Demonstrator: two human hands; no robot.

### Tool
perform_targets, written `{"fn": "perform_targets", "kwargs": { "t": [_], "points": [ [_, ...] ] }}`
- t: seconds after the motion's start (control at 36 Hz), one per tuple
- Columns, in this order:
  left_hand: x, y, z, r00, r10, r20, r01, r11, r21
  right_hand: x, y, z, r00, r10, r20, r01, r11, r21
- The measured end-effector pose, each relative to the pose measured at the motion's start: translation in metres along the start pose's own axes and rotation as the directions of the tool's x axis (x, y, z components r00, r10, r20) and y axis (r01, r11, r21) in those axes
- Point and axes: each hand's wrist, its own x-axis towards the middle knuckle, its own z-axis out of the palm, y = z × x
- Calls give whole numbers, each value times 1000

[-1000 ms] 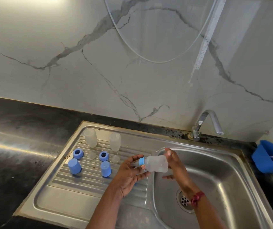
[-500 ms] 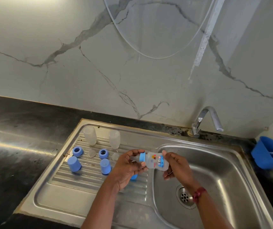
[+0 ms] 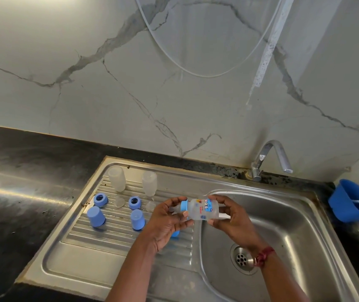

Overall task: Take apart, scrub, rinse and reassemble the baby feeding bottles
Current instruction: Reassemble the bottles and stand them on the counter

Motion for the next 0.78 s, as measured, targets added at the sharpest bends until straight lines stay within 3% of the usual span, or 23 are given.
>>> {"fn": "perform_targets", "kwargs": {
  "t": [0.08, 0.25, 0.39, 0.47, 0.67, 0.78],
  "points": [
    [1, -1, -2, 999, 6, 31, -7, 1000, 22, 2, 1, -1, 1000, 3, -25, -2, 999, 53],
    [1, 0, -3, 997, 51, 66, -56, 996, 73, 3, -8, 9, 988, 148, -40, -139, 976, 168],
    [2, -2, -3, 997, 57, 48, -59, 997, 52, 3, -5, 9, 979, 193, -67, -181, 971, 155],
    [3, -3, -4, 998, 50, 43, -52, 998, 34, 4, -1, 3, 983, 160, -92, -149, 982, 118],
    [3, -3, -3, 999, 41, 34, -41, 999, 16, 3, 5, 0, 997, -74, 5, 74, 997, -25],
    [3, -2, -3, 998, 31, 50, -32, 999, 17, 4, 0, 1, 999, 13, -36, -11, 997, 76]
  ]
}}
